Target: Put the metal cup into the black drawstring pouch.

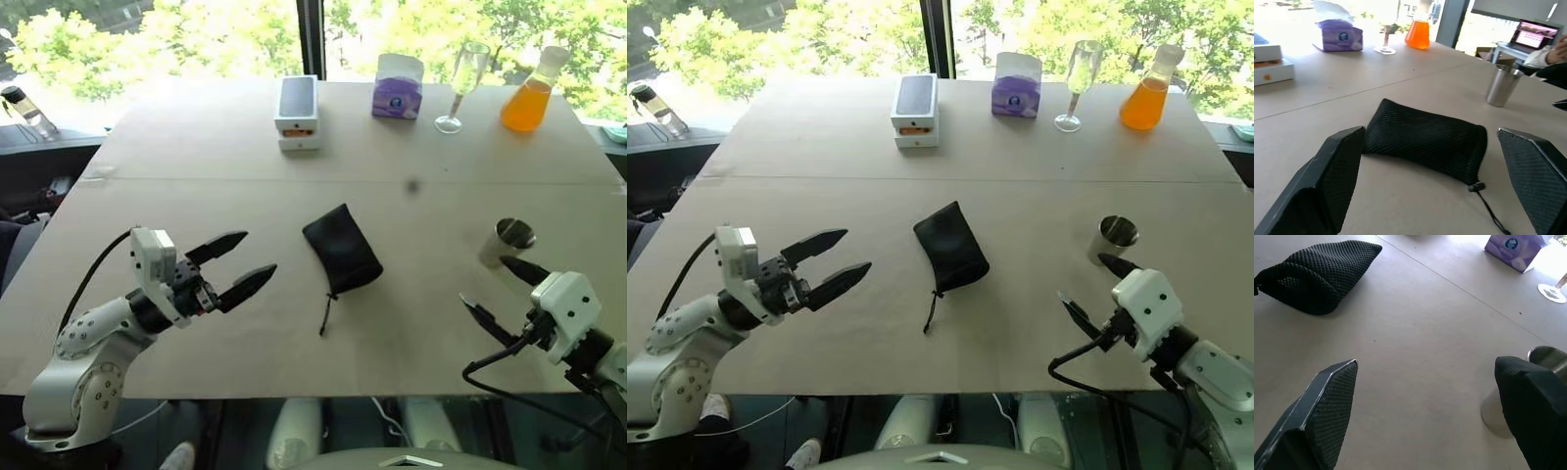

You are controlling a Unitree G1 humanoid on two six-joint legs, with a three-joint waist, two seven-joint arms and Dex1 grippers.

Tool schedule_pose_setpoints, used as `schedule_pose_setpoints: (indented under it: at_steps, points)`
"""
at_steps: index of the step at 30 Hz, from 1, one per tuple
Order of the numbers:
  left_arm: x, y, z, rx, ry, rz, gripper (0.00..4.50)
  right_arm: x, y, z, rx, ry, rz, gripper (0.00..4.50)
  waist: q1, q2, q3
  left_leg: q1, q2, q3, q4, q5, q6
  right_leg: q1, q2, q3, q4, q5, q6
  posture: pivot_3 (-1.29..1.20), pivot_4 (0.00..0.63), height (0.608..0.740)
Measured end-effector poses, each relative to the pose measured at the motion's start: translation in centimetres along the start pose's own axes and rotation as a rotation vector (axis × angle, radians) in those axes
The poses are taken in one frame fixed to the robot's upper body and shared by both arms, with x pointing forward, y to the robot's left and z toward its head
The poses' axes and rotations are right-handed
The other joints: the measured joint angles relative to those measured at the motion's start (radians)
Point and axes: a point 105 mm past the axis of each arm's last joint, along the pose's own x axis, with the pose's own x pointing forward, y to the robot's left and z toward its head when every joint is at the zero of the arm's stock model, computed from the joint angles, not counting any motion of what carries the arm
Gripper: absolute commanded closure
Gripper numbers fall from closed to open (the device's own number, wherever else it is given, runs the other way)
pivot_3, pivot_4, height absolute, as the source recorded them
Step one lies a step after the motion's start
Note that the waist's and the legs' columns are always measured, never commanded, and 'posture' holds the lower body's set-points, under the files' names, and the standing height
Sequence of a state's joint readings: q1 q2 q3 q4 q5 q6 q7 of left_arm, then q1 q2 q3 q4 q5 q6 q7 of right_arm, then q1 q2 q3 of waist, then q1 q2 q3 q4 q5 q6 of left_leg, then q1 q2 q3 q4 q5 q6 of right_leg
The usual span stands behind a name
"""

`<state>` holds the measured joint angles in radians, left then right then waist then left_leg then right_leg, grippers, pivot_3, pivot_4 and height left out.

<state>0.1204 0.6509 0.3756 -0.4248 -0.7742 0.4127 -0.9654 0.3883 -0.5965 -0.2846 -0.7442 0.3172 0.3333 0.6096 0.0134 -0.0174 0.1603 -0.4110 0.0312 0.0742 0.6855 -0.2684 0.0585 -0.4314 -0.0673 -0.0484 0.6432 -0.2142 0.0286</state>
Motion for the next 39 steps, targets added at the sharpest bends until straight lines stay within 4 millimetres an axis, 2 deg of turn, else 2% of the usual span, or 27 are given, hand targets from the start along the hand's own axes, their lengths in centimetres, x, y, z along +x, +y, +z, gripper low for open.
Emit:
schedule_pose_setpoints:
  at_steps: [4,6,9,15,17,21,25,28,31,35,39]
  points:
    - [-0.1,-1.7,0.6,0.011,0.006,-0.135,0.00,0.1,-1.0,0.5,-0.149,0.083,0.019,0.04,0.000,0.001,0.000,0.000,0.000,0.000,0.000,0.000,0.000,0.000,0.000,0.000,0.000,-0.001,0.002,0.00,0.150,0.737]
    - [-0.2,-2.2,0.6,0.007,0.013,-0.183,0.00,0.5,-1.8,1.3,-0.213,0.109,0.001,0.04,0.000,0.000,0.000,0.000,0.001,0.000,0.000,0.000,0.000,0.000,0.001,0.000,0.000,-0.001,0.002,0.00,0.150,0.737]
    - [-0.3,-3.0,0.7,0.010,0.021,-0.255,0.00,1.4,-2.7,2.5,-0.167,0.129,-0.020,0.04,0.001,0.001,0.000,0.000,0.001,0.000,0.000,0.000,0.000,0.000,0.001,0.000,0.000,-0.001,0.001,0.00,0.150,0.737]
    - [-0.5,-3.4,0.8,0.014,0.022,-0.300,0.00,1.7,-3.4,2.5,-0.108,0.236,0.021,0.04,0.002,0.000,0.000,-0.002,0.000,-0.001,0.000,-0.001,0.001,0.000,0.000,-0.001,-0.002,0.001,-0.001,0.00,0.150,0.737]
    - [-0.6,-3.2,0.3,0.025,0.049,-0.274,0.00,1.8,-3.0,2.5,-0.078,0.236,0.065,0.04,0.001,0.000,0.000,-0.002,0.000,-0.001,0.000,-0.001,0.001,0.000,0.001,-0.001,-0.002,0.001,-0.001,0.00,0.150,0.737]
    - [-0.7,-2.5,-1.7,0.046,0.145,-0.177,0.00,1.6,-0.3,3.5,0.016,0.101,0.218,0.04,0.003,0.000,0.000,-0.002,0.001,-0.002,0.000,-0.001,0.002,0.000,0.002,-0.001,-0.002,0.000,-0.001,0.00,0.150,0.737]
    - [0.2,-3.5,-2.5,0.074,0.187,-0.156,0.00,-0.6,2.9,4.9,0.085,-0.117,0.421,0.04,0.006,0.000,0.000,-0.003,0.000,-0.002,0.000,-0.002,0.003,0.001,0.001,-0.002,-0.003,0.000,0.001,0.00,0.150,0.737]
    - [1.2,-3.4,-2.7,0.134,0.234,-0.127,0.00,-1.5,2.7,5.3,0.061,-0.181,0.433,0.04,0.003,0.000,0.000,-0.001,0.000,-0.001,0.002,-0.002,0.003,0.002,0.001,-0.001,-0.003,-0.001,0.003,0.00,0.150,0.737]
    - [2.6,-3.4,-2.8,0.195,0.290,-0.122,0.00,-2.3,2.6,4.9,0.047,-0.207,0.442,0.04,0.003,0.000,0.000,0.003,0.001,-0.001,0.002,-0.002,0.003,0.005,0.001,-0.001,-0.001,-0.001,0.003,0.00,0.150,0.737]
    - [4.9,-3.5,-2.5,0.293,0.334,-0.134,0.00,-2.8,2.6,5.3,0.036,-0.247,0.431,0.04,0.003,0.001,0.001,0.007,0.001,0.000,0.001,-0.002,0.003,0.008,0.002,0.001,-0.001,-0.001,0.003,0.00,0.150,0.737]
    - [6.3,-3.7,-2.2,0.338,0.352,-0.164,0.00,-3.2,2.9,5.0,0.048,-0.239,0.424,0.04,0.002,0.001,0.001,0.009,0.001,0.003,-0.001,-0.002,0.003,0.008,0.002,0.004,-0.001,-0.001,0.003,0.00,0.150,0.737]
